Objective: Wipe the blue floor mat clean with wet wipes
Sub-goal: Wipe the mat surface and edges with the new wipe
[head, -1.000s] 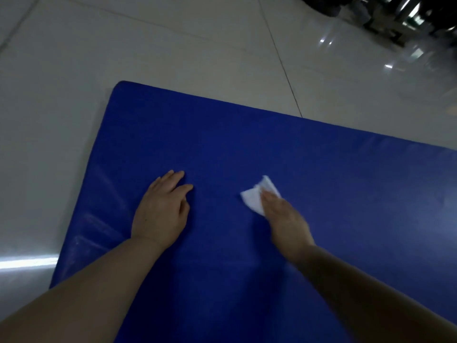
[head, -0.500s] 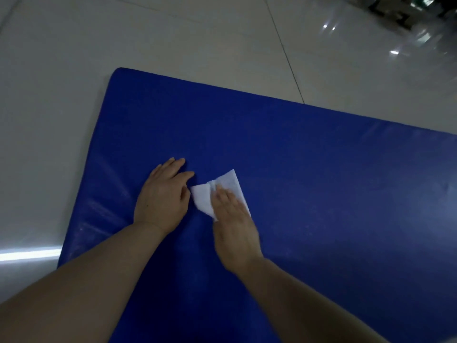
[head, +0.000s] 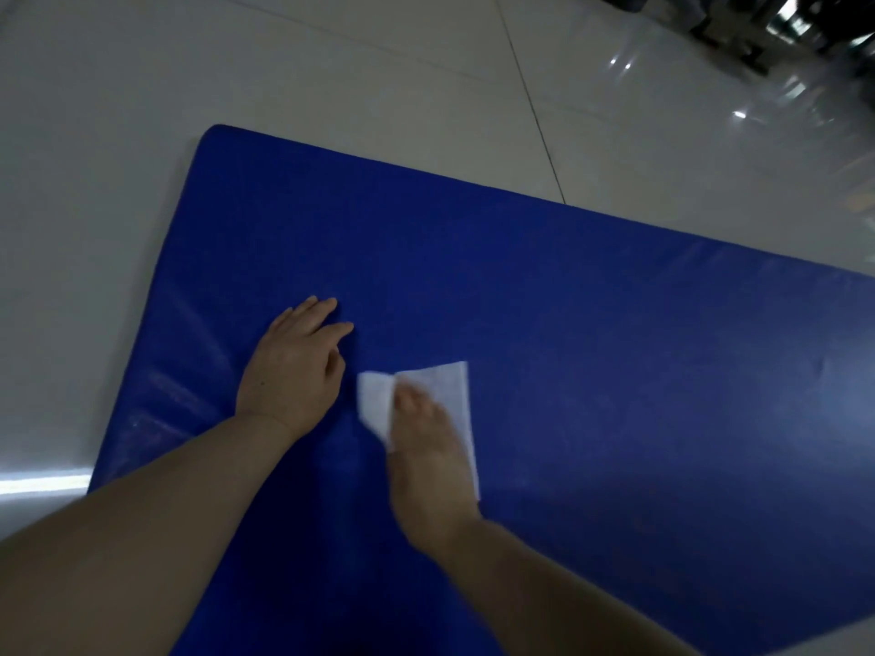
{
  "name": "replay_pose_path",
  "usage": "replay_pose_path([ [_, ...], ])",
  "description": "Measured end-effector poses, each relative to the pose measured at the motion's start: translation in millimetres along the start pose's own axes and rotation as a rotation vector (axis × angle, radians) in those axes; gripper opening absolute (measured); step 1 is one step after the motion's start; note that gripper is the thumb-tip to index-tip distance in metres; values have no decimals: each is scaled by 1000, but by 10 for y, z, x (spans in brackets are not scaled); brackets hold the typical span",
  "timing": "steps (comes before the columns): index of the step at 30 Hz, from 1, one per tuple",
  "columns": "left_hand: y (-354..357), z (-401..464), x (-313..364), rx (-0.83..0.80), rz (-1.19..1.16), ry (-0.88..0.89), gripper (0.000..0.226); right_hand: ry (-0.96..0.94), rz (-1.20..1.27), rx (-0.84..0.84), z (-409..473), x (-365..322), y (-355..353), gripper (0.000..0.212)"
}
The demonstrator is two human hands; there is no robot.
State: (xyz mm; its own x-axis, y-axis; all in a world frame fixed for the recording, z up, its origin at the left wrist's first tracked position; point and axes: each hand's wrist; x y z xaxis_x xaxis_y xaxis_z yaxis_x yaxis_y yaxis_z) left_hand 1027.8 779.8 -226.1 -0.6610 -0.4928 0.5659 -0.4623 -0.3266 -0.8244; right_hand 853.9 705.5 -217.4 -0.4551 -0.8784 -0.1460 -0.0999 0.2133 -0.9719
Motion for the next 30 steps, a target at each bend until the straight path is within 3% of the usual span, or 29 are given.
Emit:
replay_pose_path([
  [2, -5, -27, 16, -28, 5, 15, 36, -95, 22, -14, -40, -26, 83, 70],
  [4, -12, -125, 33, -71, 23, 22, 40, -46, 10, -6, -134, 188, 60, 77],
  [7, 18, -410, 76, -105, 80, 4, 45, 131, 62, 36, -393, 683, -40, 90],
  [10, 72, -665, 133, -121, 161, -26, 47, 352, 18, 111, -593, 1153, -191, 77],
  [12, 103, -731, 144, -99, 206, -9, 46, 533, -78, 52, -610, 1351, -342, 65],
  [14, 122, -737, 124, -78, 240, 8, 45, 657, 3, 13, -577, 1329, -420, 60],
  [19, 142, -730, 111, -84, 277, 4, 53, 386, 67, 62, -508, 410, -14, 51],
  [21, 143, -719, 106, -92, 287, 4, 56, 128, 104, 52, -540, -5, 145, 58],
  [22, 143, -714, 104, -88, 289, 5, 56, 17, 86, 19, -567, -50, 187, 59],
  [24, 142, -722, 106, -83, 282, 6, 54, -22, 92, 38, -613, 80, 120, 60],
  [26, 145, -730, 115, -79, 268, 6, 46, 129, 99, 63, -686, 369, -18, 65],
  [30, 151, -729, 129, -78, 272, 7, 48, 540, 161, -46, -879, 1096, -271, 68],
])
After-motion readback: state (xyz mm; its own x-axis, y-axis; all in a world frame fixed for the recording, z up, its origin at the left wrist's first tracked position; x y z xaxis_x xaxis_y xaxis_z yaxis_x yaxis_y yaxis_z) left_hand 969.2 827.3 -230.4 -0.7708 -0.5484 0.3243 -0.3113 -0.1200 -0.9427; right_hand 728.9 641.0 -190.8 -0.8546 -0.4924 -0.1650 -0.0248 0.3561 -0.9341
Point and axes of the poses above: each hand's wrist, its own z-axis towards the middle knuckle, its own y-axis out of the palm, x = y × z, and after that the axes turned 10 degrees about -x, right-handed
